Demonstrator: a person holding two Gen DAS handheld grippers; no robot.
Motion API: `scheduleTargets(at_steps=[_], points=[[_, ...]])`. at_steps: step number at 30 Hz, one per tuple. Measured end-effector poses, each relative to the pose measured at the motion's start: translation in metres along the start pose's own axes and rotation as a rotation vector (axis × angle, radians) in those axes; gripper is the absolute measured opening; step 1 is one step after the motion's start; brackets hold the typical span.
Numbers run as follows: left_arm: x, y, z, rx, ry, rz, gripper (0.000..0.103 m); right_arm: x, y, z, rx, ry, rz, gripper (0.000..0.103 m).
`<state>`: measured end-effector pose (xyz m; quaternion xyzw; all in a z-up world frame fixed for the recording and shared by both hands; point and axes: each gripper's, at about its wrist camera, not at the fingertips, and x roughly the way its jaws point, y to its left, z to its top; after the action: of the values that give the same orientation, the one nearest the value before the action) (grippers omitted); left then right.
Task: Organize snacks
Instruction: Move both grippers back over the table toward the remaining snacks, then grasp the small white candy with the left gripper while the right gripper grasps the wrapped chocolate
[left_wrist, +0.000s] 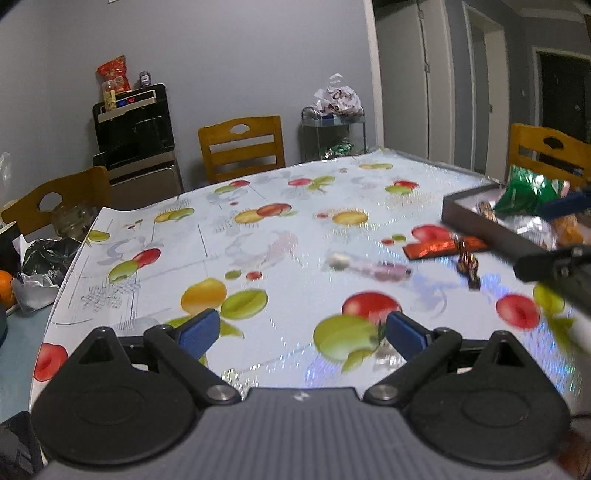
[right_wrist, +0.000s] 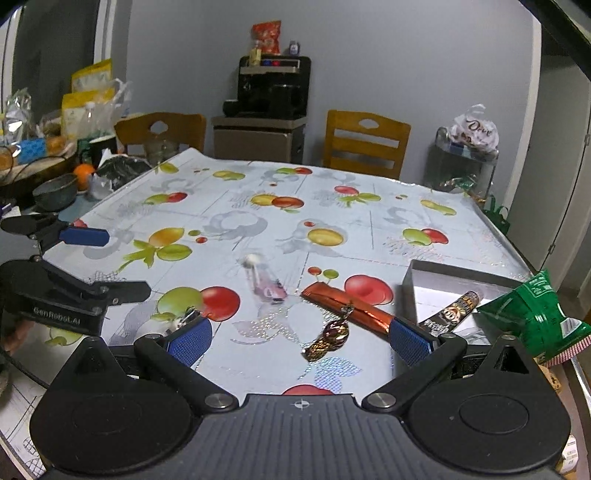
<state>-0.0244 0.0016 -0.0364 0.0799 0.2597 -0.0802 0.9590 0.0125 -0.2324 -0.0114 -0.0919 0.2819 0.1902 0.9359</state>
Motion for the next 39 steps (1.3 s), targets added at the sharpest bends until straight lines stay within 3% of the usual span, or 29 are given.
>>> scheduleTargets(at_steps=[7, 12, 22, 29, 39], points=[[0.012, -0.020, -0.006, 0.095, 0.018, -0.050, 0.097, 0.014, 0.006, -0.005, 0.007, 0.039, 0.041, 0.103], [0.026, -0.041, 0.001, 0.137, 0.040, -0.070, 0.097, 0.024, -0.001, -0.007, 0.048, 0.051, 0.022, 0.103], [0.046, -0.043, 0.003, 0.061, 0.047, -0.118, 0.097, 0.055, -0.017, -0.003, 0.179, 0.070, 0.013, 0.103], [0.060, -0.041, 0.001, 0.043, 0.121, -0.128, 0.097, 0.078, -0.012, -0.003, 0.173, 0.086, -0.038, 0.101], [0.066, -0.034, 0.000, 0.005, 0.138, -0.151, 0.097, 0.096, -0.015, -0.005, 0.182, 0.120, -0.081, 0.075]])
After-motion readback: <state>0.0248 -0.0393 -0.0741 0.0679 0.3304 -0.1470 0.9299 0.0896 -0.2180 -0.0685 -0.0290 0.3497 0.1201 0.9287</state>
